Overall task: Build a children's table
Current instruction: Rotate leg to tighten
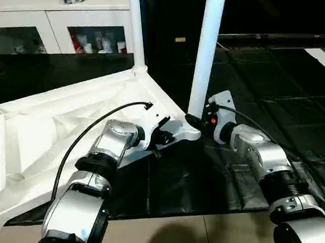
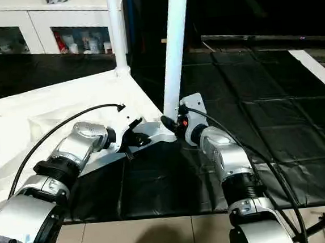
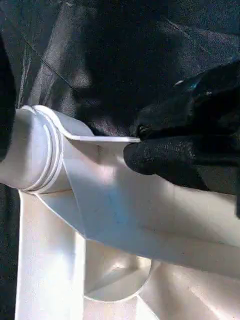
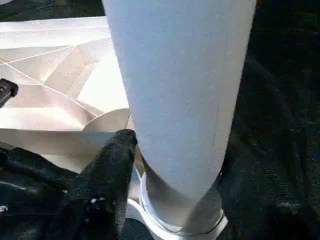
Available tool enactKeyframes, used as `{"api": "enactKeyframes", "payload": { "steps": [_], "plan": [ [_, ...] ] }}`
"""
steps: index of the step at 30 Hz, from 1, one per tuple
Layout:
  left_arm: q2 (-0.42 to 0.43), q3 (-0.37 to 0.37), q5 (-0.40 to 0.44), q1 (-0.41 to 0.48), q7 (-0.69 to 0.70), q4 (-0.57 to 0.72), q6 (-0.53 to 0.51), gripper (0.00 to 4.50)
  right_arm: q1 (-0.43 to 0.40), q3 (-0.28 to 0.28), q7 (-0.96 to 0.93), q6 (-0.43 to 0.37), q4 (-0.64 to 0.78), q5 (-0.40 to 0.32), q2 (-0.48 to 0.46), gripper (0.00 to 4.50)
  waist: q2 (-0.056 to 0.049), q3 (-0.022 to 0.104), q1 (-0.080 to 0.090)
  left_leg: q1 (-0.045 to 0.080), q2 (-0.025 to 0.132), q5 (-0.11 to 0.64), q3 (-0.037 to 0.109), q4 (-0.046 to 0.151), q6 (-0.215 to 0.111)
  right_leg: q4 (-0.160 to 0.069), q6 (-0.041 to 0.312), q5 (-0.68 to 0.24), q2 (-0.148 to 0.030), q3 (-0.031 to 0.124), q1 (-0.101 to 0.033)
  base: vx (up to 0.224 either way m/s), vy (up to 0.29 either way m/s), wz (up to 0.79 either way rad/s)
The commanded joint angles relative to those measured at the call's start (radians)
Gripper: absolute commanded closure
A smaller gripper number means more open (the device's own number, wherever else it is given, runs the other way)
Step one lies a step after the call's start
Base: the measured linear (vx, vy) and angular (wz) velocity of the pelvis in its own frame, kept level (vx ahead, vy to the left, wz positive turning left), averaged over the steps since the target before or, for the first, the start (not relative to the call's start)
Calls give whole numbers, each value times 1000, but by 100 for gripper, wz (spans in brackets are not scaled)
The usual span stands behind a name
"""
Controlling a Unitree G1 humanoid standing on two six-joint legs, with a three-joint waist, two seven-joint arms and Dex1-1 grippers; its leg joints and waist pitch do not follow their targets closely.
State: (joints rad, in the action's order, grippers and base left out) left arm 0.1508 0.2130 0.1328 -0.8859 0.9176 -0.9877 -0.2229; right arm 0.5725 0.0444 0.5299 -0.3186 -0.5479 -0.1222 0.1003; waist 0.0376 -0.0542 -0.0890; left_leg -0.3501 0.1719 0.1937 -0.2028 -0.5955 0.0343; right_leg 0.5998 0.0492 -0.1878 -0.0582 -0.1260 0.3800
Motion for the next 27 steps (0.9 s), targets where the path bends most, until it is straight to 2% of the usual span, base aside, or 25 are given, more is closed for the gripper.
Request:
{"api": "enactKeyframes", "payload": {
  "steps": [1,3,4,7,9,10,11,15,17,19,20,21,23,27],
  "plan": [
    [-28,13,-12,-23,9,6,32,450,-26,-77,104,-17,15,-26,-37,143,-2,60,-3,11,82,162,45,70,-38,-93,142,-292,-136,86,-46,0,0,0],
    [-20,16,-10,-18,21,8,40,450,-34,-82,119,-12,18,-24,-20,129,-2,61,-3,12,85,157,46,72,-37,-91,143,-279,-135,86,-45,0,0,0],
    [-12,20,-9,-13,36,12,51,450,-43,-89,136,-3,21,-19,-2,117,-1,63,-4,9,84,146,46,70,-42,-87,145,-254,-135,86,-49,0,0,0],
    [23,29,-2,2,87,28,68,450,-76,-110,230,33,39,-9,76,91,-1,63,-5,8,83,135,43,68,-54,-84,159,-213,-135,86,-49,0,0,0],
    [37,32,1,6,107,29,83,450,-90,-120,285,42,54,-11,107,82,0,62,-9,8,82,138,42,67,-62,-86,153,-223,-135,87,-51,0,0,0],
    [43,32,0,7,115,29,83,450,-97,-128,316,43,64,-13,124,62,-2,62,-10,8,82,135,42,67,-64,-85,155,-223,-136,86,-50,0,0,0],
    [59,36,-3,15,148,36,109,450,-112,-141,387,47,91,-21,166,54,0,62,-13,6,82,135,42,66,-69,-87,147,-232,-133,84,-53,0,0,0],
    [92,48,-11,34,236,50,140,450,-117,-126,463,60,107,-36,219,14,0,62,-15,3,85,143,45,68,-70,-88,145,-251,-134,81,-54,0,0,0],
    [123,71,1,45,294,64,167,450,-101,-91,500,68,103,-65,246,6,1,60,-13,8,87,151,44,67,-67,-89,152,-266,-134,82,-48,0,0,0],
    [130,76,1,48,311,68,181,450,-98,-86,514,71,104,-74,254,2,-1,62,-15,7,89,141,43,68,-66,-86,156,-256,-134,82,-49,0,0,0],
    [138,80,-3,52,340,78,188,450,-99,-93,548,69,113,-83,269,2,-2,62,-16,7,91,139,43,68,-65,-85,159,-247,-133,83,-47,0,0,0],
    [150,86,-13,60,388,94,201,450,-100,-104,592,67,124,-93,285,2,3,62,-19,8,91,135,42,68,-66,-82,164,-231,-133,82,-48,0,0,0],
    [169,99,-25,71,461,119,219,450,-100,-124,650,69,135,-99,307,2,1,63,-28,9,92,120,38,66,-74,-78,165,-204,-133,83,-46,0,0,0],
    [196,129,-28,85,555,156,222,450,-94,-158,708,82,134,-86,326,2,0,63,-36,8,93,120,39,67,-66,-77,163,-215,-135,83,-45,0,0,0]
  ]
}}
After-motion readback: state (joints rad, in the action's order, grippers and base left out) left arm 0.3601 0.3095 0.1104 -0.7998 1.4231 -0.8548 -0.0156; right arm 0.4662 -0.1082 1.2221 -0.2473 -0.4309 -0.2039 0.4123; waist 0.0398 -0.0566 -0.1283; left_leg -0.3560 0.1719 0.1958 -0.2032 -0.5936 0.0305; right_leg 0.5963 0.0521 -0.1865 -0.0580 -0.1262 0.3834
